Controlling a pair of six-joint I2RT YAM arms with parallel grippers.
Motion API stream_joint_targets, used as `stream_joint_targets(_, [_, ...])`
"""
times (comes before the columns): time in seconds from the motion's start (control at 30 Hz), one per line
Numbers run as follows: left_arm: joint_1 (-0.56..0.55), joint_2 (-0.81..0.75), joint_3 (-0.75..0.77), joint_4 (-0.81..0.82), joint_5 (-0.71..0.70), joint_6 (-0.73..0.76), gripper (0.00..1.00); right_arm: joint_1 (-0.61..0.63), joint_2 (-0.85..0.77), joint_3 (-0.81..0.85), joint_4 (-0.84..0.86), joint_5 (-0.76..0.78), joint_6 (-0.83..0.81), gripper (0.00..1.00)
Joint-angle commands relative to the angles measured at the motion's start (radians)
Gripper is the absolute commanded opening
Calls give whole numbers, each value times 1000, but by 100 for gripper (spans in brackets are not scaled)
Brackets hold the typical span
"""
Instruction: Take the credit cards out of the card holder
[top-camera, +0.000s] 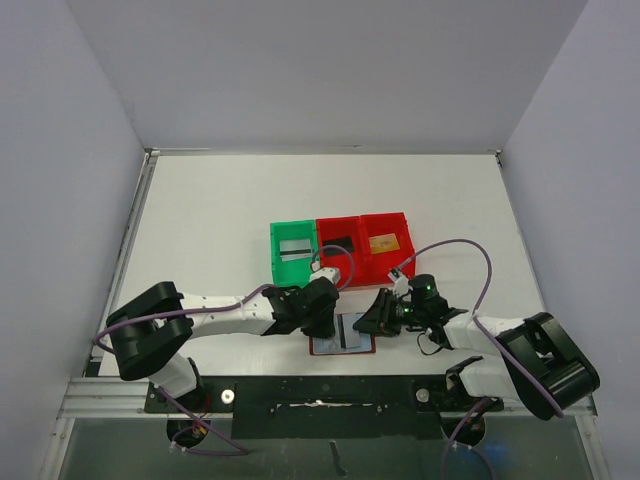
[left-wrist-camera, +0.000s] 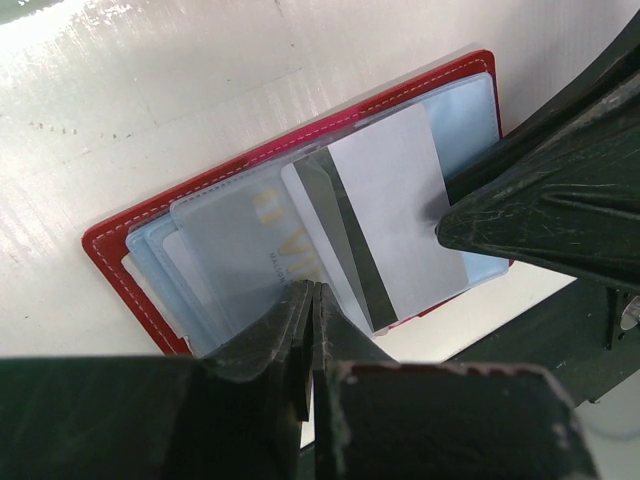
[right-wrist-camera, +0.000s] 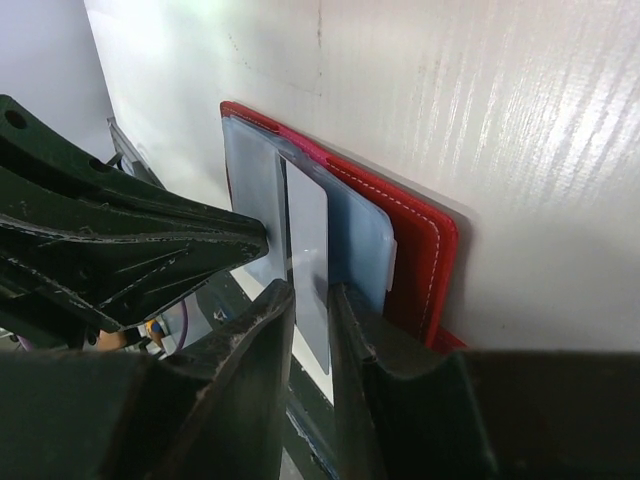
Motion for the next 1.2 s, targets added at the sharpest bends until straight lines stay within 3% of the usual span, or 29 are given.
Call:
stream_joint_targets(0.0, [-3,28,10,-56,-38,-3,1,17,34,-15,122,-25,20,23])
stream_joint_targets(0.3, [-3,30,10,-59,-43,-9,0,43,90,-31,214,-13,47,22])
stream_joint_targets(0.5, [-3,21,4,-62,-51,-17,0,41,62,-42,211,2,52,0])
stream_joint_targets(0.87, [-4,-25,-16,-78,-83,-42,0,29,-166,6,-115,94,-46,0])
stream_joint_targets(1.0, [-3,-50,-15,-81,-95,-43,0,27,-202,10,-124,84,-57,0])
stream_joint_targets(1.17, [-3,-114,-20,-65,-110,-42,7,28,-218,3,-62,70,-44,0])
